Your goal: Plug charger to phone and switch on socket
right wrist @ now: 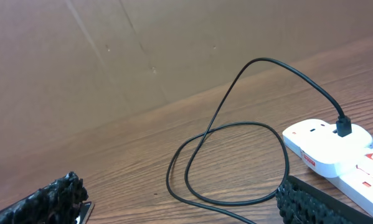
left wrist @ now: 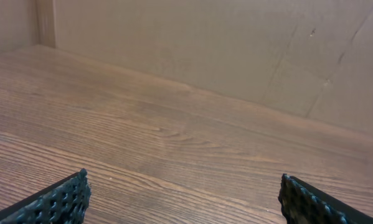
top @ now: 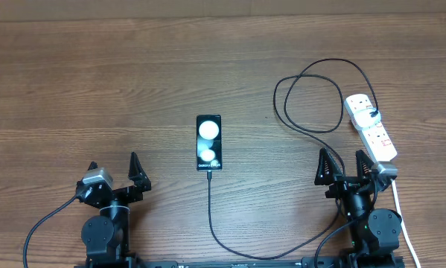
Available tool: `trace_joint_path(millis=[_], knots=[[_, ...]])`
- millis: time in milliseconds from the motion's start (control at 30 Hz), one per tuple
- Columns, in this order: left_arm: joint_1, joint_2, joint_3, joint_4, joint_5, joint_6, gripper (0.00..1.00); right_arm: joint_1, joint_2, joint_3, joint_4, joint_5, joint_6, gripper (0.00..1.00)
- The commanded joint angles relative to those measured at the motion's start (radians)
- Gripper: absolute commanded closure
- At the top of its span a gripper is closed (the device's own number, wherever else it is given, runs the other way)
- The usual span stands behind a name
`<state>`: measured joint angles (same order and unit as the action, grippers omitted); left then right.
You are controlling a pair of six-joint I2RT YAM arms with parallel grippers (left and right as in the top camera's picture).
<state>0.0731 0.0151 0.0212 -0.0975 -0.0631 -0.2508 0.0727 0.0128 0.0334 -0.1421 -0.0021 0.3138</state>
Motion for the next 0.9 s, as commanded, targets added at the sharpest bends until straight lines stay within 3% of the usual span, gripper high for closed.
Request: trace_joint_path(millis=[0,867], knots=[[0.008,-0.01,-0.008,0.007,0.009,0.023,0.0,0.004,-0.011,-0.001,0.007,0.001,-0.008,0.0],[0.007,-0.01,-0.008,0.007,0.009,0.023,0.0,-0.107,-0.011,-0.001,0.007,0.002,-0.008,0.0]])
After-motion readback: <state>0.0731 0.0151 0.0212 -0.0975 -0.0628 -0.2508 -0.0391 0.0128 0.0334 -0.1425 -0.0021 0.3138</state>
